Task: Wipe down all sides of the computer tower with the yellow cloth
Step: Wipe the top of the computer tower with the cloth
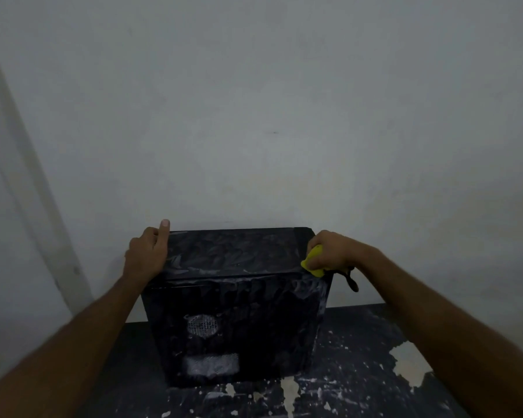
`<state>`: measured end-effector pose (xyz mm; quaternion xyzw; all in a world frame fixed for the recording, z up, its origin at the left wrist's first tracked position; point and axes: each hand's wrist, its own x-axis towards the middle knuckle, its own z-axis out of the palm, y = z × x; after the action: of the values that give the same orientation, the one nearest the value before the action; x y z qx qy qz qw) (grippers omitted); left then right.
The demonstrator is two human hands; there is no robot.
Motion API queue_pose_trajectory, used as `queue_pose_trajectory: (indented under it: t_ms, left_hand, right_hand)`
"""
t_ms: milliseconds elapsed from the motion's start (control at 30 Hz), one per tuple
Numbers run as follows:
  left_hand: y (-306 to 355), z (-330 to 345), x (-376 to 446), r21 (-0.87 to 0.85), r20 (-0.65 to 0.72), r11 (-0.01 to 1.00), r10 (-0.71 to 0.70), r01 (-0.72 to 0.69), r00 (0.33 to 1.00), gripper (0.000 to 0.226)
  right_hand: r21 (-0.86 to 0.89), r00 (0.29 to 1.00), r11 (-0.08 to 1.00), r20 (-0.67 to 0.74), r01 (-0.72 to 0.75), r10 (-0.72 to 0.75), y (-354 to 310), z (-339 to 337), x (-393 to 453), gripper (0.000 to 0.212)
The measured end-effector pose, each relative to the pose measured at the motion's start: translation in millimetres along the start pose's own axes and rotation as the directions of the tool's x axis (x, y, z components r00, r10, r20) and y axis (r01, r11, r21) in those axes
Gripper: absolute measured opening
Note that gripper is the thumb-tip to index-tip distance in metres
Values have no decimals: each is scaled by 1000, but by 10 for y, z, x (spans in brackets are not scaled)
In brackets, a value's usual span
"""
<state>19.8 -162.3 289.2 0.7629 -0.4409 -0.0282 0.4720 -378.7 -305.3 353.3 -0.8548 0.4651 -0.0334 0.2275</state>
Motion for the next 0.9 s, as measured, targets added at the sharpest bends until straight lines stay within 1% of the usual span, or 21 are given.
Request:
queue_pose_trajectory:
  t_ms: [33, 133, 167, 200, 267, 300, 333, 367, 433, 500, 533, 600, 667, 700, 767, 800, 833, 867, 900]
  left_hand:
    - [8, 4, -2, 3, 4, 1000, 0, 0, 1000, 75]
    - [12, 7, -2, 27, 1, 1000, 13, -13, 1000, 75]
    - [11, 1, -9, 29, -1, 999, 21, -21, 1000, 75]
    - [4, -7, -11, 30, -5, 999, 26, -26, 1000, 74]
    - [-1, -10, -14, 25, -10, 999, 33, -33, 999, 73]
    - [9, -7, -15, 21, -8, 999, 30, -30, 1000, 72]
    - [22, -1, -15, 24, -7, 999, 28, -28, 1000, 71]
    - [25, 9, -13, 36, -11, 999, 32, -32, 999, 70]
    - [21, 13, -3, 64, -23, 997, 52, -50, 998, 70]
    - [2, 9, 4, 75, -29, 995, 61, -59, 998, 72]
    - [-8, 6, 10, 76, -29, 996, 56, -53, 998, 73]
    - [0, 8, 9, 71, -23, 997, 34, -32, 999, 73]
    - [9, 14, 7, 63, -23, 998, 22, -20, 999, 72]
    - [14, 16, 5, 59, -22, 998, 22, -21, 1000, 72]
    - [16, 24, 9, 60, -22, 998, 35, -34, 999, 71]
    - [22, 23, 9, 64, -19, 997, 35, -34, 999, 70]
    - [18, 20, 11, 69, -19, 997, 33, -32, 999, 71]
    - [3, 18, 20, 72, -23, 997, 38, -37, 999, 71]
    - [-12, 16, 28, 70, -27, 997, 38, -37, 999, 72]
  right_hand:
    - [-18, 1000, 1000, -14, -14, 14, 6, -15, 10, 14]
    - [-109, 983, 992, -176, -69, 49, -26, 85, 114, 15]
    - [-126, 980, 990, -198, -60, 34, -49, 125, 116, 14]
    - [-123, 983, 992, -184, -31, 8, -65, 146, 98, 13]
    - [-37, 997, 999, -78, 26, -29, -44, 118, 18, 14]
    - [-4, 999, 1000, -29, 25, -25, -16, 78, -18, 15]
    - [0, 1000, 1000, -16, 5, -5, 15, 41, -25, 15]
    - [-21, 999, 999, -35, -24, 23, 32, 14, -10, 18]
    - [-70, 989, 995, -137, -68, 58, 33, 37, 82, 23]
    - [-104, 981, 994, -194, -35, 14, -37, 120, 126, 18]
    - [-99, 983, 995, -184, 0, -18, -83, 153, 107, 16]
    - [-11, 994, 999, -95, 45, -46, -115, 140, 40, 15]
    - [23, 999, 999, -19, 27, -27, -86, 60, 21, 14]
    - [3, 1000, 1000, -28, 8, -8, -69, 26, 58, 15]
    - [-78, 992, 996, -122, -43, 34, -58, 32, 174, 21]
    - [-108, 985, 992, -171, -57, 38, -68, 73, 231, 23]
    - [-130, 981, 990, -190, -48, 23, -106, 116, 258, 20]
    - [-137, 985, 990, -175, -13, -11, -155, 147, 247, 15]
    - [-108, 991, 994, -127, 32, -46, -190, 151, 202, 12]
